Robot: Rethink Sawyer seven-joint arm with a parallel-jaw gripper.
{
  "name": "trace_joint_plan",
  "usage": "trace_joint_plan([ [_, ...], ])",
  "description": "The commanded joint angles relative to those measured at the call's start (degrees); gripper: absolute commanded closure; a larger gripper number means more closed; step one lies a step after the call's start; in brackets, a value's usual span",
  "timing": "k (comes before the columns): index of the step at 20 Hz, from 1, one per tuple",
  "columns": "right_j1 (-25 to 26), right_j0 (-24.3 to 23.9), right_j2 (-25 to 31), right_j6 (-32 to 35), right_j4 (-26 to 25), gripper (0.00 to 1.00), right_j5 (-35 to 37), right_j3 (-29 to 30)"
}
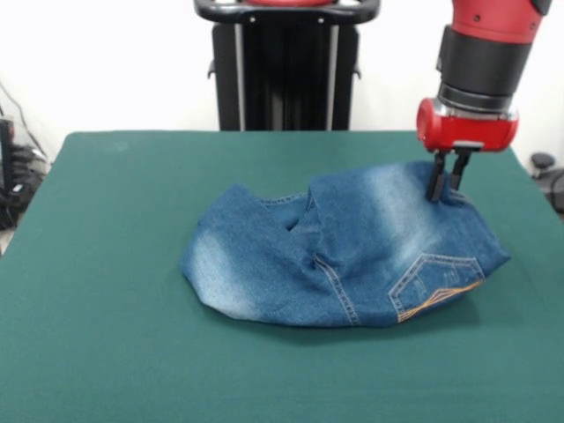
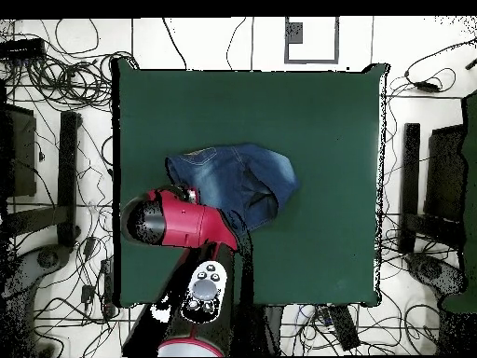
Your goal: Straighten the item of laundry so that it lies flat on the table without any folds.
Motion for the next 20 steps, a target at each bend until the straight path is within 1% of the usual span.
trace_joint_plan([
  [1, 3.53, -0.73, 3.44, 10.44, -1.53, 1.0, -2.6, 3.0],
  [5, 3.69, -1.29, 3.99, 10.25, -1.53, 1.0, -3.25, 3.17],
  [7, 3.01, -1.01, 3.7, 10.38, -1.27, 1.0, -1.91, 3.38],
  [13, -4.91, -0.59, 2.22, 8.86, -1.52, 1.0, 7.91, 7.35],
  [15, -6.7, -0.46, 1.56, 8.35, -1.78, 1.0, 10.72, 7.51],
  [20, -10.95, -1.04, 1.46, 6.9, -2.37, 1.0, 14.8, 9.51],
])
